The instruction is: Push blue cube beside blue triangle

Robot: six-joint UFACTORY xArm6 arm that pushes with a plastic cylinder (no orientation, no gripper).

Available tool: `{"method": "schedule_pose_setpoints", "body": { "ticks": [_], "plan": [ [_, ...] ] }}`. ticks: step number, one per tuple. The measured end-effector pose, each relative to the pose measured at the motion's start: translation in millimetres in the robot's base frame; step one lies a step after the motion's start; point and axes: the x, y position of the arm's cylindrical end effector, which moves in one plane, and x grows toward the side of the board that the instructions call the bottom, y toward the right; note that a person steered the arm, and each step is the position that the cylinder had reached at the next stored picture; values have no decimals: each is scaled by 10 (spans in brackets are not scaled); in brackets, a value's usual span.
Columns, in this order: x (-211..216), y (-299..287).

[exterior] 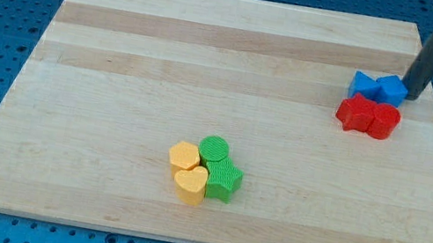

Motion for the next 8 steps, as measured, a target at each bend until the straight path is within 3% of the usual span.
{"method": "schedule_pose_setpoints", "body": {
  "ticks": [8],
  "plan": [
    [136, -276]
  ]
}}
